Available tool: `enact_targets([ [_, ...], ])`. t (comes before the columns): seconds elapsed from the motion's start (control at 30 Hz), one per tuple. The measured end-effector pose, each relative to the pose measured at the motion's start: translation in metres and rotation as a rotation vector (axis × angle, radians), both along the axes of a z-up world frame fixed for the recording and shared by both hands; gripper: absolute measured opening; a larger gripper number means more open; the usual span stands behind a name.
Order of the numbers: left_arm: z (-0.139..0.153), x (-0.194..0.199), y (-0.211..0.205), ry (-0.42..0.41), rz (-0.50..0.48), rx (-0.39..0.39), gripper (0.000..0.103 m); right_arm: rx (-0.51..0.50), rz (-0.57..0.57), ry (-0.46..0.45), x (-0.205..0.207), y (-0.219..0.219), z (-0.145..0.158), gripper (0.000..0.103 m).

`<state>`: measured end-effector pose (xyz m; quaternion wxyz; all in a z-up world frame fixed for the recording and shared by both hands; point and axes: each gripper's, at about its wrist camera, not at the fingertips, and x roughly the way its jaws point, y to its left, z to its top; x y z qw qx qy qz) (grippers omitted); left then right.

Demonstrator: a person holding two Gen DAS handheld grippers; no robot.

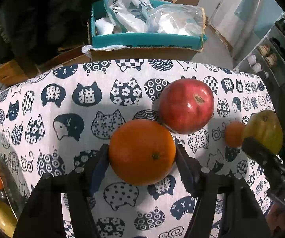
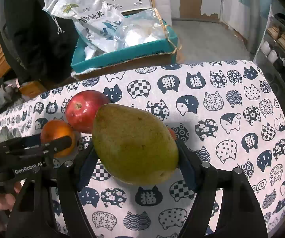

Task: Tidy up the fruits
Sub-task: 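Grasp the large orange with left tool while right tool lifts the pear, then carry the orange in left tool over the glass bowl while right tool carries the pear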

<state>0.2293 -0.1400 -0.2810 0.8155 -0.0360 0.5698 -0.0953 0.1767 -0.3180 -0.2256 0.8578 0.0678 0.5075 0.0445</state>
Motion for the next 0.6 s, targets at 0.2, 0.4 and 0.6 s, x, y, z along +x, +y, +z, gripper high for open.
enact_targets([
  [0.2, 0.018, -0.016, 0.007, -0.038, 0.006, 0.007, 0.067, -0.001, -0.002, -0.022, -0.006, 0.000, 0.012, 0.075],
  [0.4, 0.045, -0.035, 0.015, -0.092, 0.013, 0.012, 0.067, -0.030, 0.014, -0.055, -0.016, 0.006, 0.031, 0.075],
  [0.6, 0.071, -0.055, 0.025, -0.146, 0.013, 0.030, 0.067, -0.070, 0.040, -0.090, -0.029, 0.016, 0.053, 0.075],
])
